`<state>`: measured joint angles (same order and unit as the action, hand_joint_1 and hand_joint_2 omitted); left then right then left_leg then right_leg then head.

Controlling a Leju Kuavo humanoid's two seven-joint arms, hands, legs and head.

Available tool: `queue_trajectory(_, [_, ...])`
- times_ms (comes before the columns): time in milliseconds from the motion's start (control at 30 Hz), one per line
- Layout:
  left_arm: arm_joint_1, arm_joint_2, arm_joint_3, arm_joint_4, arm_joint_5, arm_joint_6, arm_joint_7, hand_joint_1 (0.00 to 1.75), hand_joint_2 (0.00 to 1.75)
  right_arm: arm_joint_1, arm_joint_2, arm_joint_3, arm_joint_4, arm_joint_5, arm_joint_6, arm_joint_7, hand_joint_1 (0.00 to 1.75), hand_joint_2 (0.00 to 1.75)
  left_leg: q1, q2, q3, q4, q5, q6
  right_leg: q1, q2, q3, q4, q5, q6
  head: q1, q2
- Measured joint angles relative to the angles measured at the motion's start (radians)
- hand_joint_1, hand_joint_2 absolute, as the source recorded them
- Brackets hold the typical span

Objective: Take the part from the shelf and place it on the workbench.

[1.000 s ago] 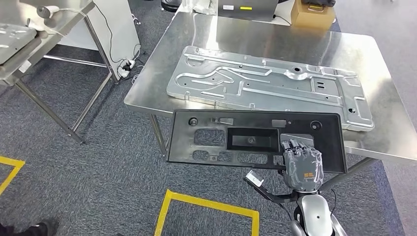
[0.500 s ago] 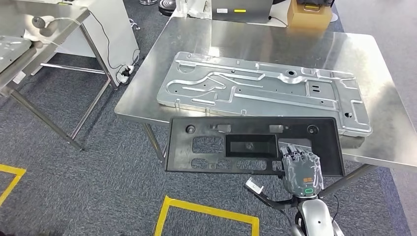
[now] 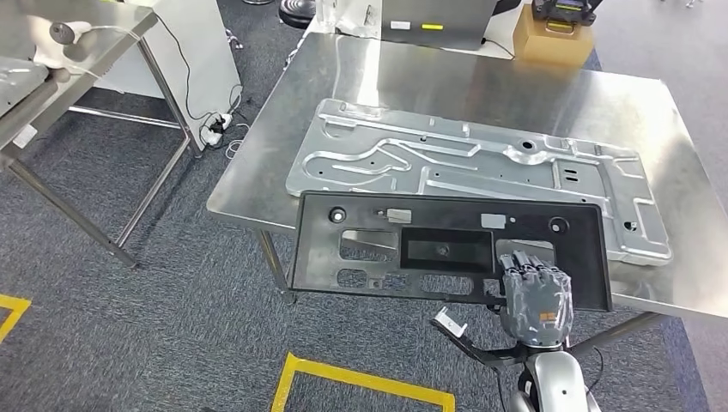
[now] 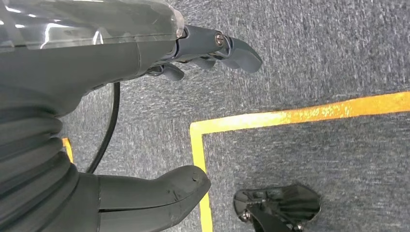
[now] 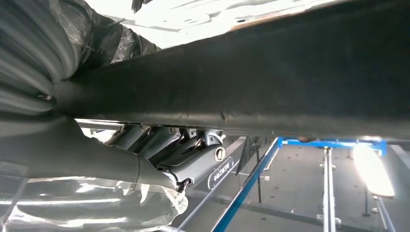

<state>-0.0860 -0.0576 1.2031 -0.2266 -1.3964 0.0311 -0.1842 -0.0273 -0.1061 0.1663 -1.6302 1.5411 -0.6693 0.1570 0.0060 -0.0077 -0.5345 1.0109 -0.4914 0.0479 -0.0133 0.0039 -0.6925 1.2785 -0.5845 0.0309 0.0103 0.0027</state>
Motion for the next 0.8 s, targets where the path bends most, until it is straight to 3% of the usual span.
queue_trajectory(67, [0.002,0.000,0.000,0.000,0.000,0.001,0.000,0.00,1.75,0.007,0.002,-0.024,-0.013,-0.009,-0.008,-0.003,1.75,1.75,-0.001,-0.001,0.023,-0.001,-0.018,-0.005,0.002,-0.001,0.026,-0.113,0.094,-0.008,0.000,0.000])
queue_trajectory(100, [0.002,-0.001,0.000,0.000,0.001,0.001,0.000,0.00,1.75,0.009,0.003,-0.036,-0.020,-0.017,-0.012,-0.005,1.75,1.75,-0.001,-0.001,0.035,-0.002,-0.027,-0.008,0.006,-0.002,0.042,-0.167,0.123,-0.014,0.000,0.000])
queue_trajectory(167, [0.001,-0.003,0.000,0.001,0.002,0.001,0.000,0.00,1.75,0.014,0.004,-0.062,-0.037,-0.037,-0.018,-0.011,1.75,1.75,-0.002,0.000,0.046,-0.004,-0.039,-0.018,0.015,-0.004,0.060,-0.231,0.143,-0.029,0.000,0.000])
queue_trajectory(267, [0.001,-0.003,0.000,0.002,0.003,0.001,0.000,0.00,1.75,0.025,0.005,-0.101,-0.059,-0.066,-0.020,-0.019,1.75,1.75,-0.005,0.001,0.057,0.011,-0.044,-0.035,0.013,-0.002,0.076,-0.247,0.141,-0.047,0.001,0.000])
queue_trajectory(333, [-0.002,-0.002,0.000,0.002,0.004,0.001,-0.001,0.00,1.75,0.030,0.005,-0.126,-0.070,-0.085,-0.020,-0.024,1.75,1.75,-0.003,0.002,0.025,0.082,-0.056,-0.044,0.007,-0.002,0.097,-0.256,0.134,-0.057,0.001,0.000])
queue_trajectory(433, [-0.001,-0.001,0.000,0.002,0.007,0.001,-0.001,0.00,1.75,0.038,0.004,-0.165,-0.078,-0.115,-0.020,-0.032,1.75,1.75,0.002,0.002,-0.092,0.258,-0.124,-0.055,0.006,-0.002,0.120,-0.261,0.115,-0.064,0.000,0.000])
queue_trajectory(467, [0.001,0.000,0.000,0.002,0.008,0.001,-0.001,0.00,1.75,0.044,0.005,-0.177,-0.079,-0.122,-0.020,-0.036,1.75,1.75,0.003,0.002,-0.121,0.285,-0.138,-0.055,0.006,-0.001,0.129,-0.261,0.107,-0.063,0.000,0.000])
queue_trajectory(500, [0.003,0.000,0.000,0.002,0.010,0.001,-0.001,0.00,1.75,0.050,0.005,-0.188,-0.079,-0.128,-0.020,-0.039,1.75,1.75,0.004,0.002,-0.136,0.283,-0.133,-0.055,0.006,0.000,0.140,-0.261,0.098,-0.062,0.000,0.000])
queue_trajectory(533, [0.004,0.000,0.000,0.002,0.011,0.001,-0.001,0.00,1.75,0.055,0.005,-0.198,-0.079,-0.133,-0.020,-0.042,1.75,1.75,0.005,0.003,-0.136,0.246,-0.103,-0.055,0.005,0.001,0.153,-0.261,0.089,-0.060,0.000,0.000])
queue_trajectory(600, [0.007,0.000,0.001,0.002,0.012,0.001,-0.001,0.00,1.75,0.062,0.005,-0.213,-0.079,-0.138,-0.020,-0.048,1.75,1.75,0.004,0.003,-0.111,0.120,-0.003,-0.050,0.005,0.002,0.176,-0.260,0.069,-0.053,0.001,0.000])
queue_trajectory(667, [0.007,0.001,0.001,0.002,0.013,0.002,-0.001,0.00,1.75,0.065,0.005,-0.222,-0.078,-0.140,-0.021,-0.051,1.75,1.75,-0.001,0.003,-0.095,0.039,0.047,-0.040,0.007,0.004,0.184,-0.260,0.054,-0.041,0.001,0.000])
queue_trajectory(800, [0.009,0.001,0.001,0.002,0.013,0.002,-0.001,0.00,1.75,0.069,0.004,-0.234,-0.080,-0.141,-0.023,-0.053,1.75,1.75,-0.001,0.002,-0.075,0.015,0.047,-0.013,0.006,0.004,0.196,-0.248,0.047,-0.018,0.001,0.000])
